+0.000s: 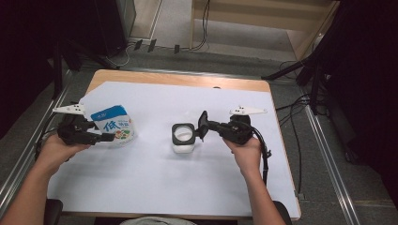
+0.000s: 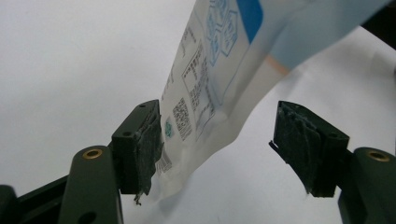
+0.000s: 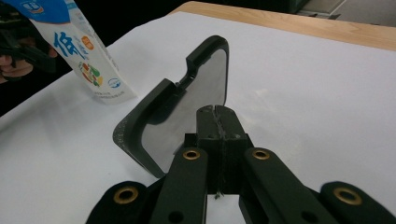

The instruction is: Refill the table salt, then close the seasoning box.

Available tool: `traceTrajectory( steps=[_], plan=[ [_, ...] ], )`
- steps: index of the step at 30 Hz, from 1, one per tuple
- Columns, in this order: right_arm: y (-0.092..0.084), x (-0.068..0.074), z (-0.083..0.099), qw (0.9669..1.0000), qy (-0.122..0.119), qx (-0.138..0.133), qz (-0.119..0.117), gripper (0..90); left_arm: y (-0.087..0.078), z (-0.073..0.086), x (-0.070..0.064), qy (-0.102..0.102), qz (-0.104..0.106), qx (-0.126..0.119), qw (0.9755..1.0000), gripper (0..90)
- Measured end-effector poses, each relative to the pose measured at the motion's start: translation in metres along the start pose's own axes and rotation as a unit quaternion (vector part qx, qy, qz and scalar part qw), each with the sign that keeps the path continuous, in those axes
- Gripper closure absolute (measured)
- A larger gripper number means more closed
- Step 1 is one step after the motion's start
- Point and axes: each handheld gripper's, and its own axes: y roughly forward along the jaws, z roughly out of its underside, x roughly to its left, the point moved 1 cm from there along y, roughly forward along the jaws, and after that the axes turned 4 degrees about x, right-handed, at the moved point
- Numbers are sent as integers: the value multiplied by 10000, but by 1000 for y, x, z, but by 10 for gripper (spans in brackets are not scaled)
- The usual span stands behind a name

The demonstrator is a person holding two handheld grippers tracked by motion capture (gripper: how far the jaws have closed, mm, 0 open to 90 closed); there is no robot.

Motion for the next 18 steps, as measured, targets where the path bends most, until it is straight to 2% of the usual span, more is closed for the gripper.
traceTrajectory(
  steps=[2,8,13,18],
  plan=[
    [1,2,0,10000,-30,20,-34,900,-2,1,1,-14,-29,-68,10000,324],
    [5,4,-1,10000,-39,50,-57,900,-6,8,-1,61,-146,79,9998,305],
    [8,8,-2,9999,-97,81,-87,900,-11,11,2,-21,-166,61,9998,308],
    [13,11,-2,9998,-118,119,-147,900,-14,17,3,44,-259,216,9994,315]
  ],
)
